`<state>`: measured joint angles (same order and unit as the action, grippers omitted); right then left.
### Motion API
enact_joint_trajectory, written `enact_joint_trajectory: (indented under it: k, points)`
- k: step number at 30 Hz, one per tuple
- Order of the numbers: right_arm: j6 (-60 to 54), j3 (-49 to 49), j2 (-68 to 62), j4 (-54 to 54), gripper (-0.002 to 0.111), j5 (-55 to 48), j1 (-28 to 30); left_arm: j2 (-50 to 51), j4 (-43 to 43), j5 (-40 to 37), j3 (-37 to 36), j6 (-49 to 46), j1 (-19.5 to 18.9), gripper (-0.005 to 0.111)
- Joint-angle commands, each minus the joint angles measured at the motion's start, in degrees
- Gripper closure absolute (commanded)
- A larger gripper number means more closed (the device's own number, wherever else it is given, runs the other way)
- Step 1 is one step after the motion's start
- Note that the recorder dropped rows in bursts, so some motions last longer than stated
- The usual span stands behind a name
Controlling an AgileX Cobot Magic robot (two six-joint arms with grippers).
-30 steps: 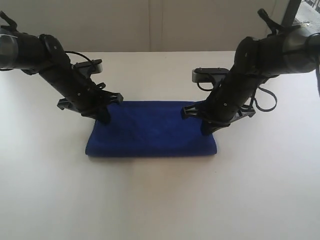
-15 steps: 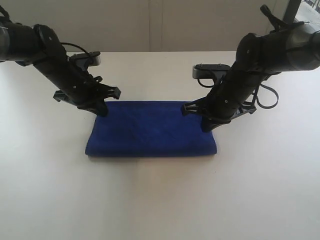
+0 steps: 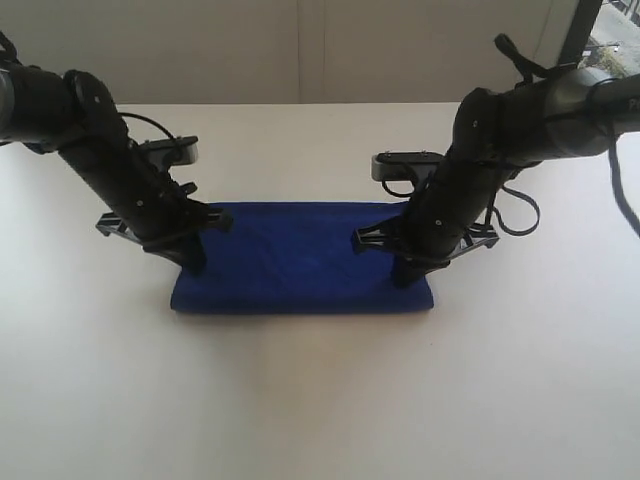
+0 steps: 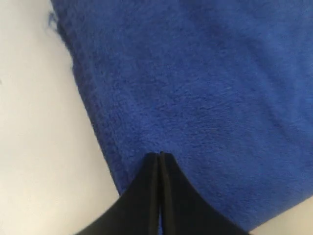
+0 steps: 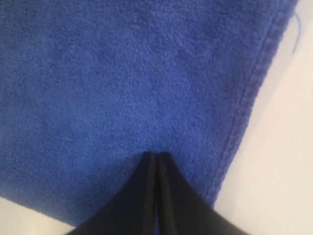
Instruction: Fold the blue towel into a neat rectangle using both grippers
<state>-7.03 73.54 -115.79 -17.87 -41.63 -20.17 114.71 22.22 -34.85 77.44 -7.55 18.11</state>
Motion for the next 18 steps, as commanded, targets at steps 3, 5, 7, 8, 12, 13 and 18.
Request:
enact_joint_trajectory:
  k: [3,5,7,8,12,13,18]
  points:
    - [-0.3,-0.3,-0.3,-0.1,0.108,0.6,-0.1,0.2,-0.2,0.7,-1.4,-0.1,0.5,0.107]
    - [-0.3,-0.3,-0.3,-0.1,0.108,0.6,-0.1,0.0,-0.2,0.7,-1.4,-0.1,0.5,0.107]
    - [-0.3,-0.3,0.6,-0.1,0.108,0.6,-0.1,-0.6,-0.2,0.0,-1.3,-0.1,0.5,0.107]
    - [-0.3,-0.3,1.2,-0.1,0.108,0.7,-0.1,-1.4,-0.2,-0.4,-1.3,-0.1,0.5,0.107]
    - [2.0,-0.3,5.6,0.1,0.108,1.3,0.0,-6.0,-0.4,-1.4,-1.3,-0.1,0.5,0.107]
    - [2.3,-0.3,7.0,0.1,0.108,0.8,0.2,-7.5,-0.7,-2.0,-1.3,-0.1,0.3,0.107]
    - [2.3,-1.5,12.6,2.8,0.108,-3.0,2.1,-13.0,-5.2,-10.7,-1.4,1.6,-2.9,0.107]
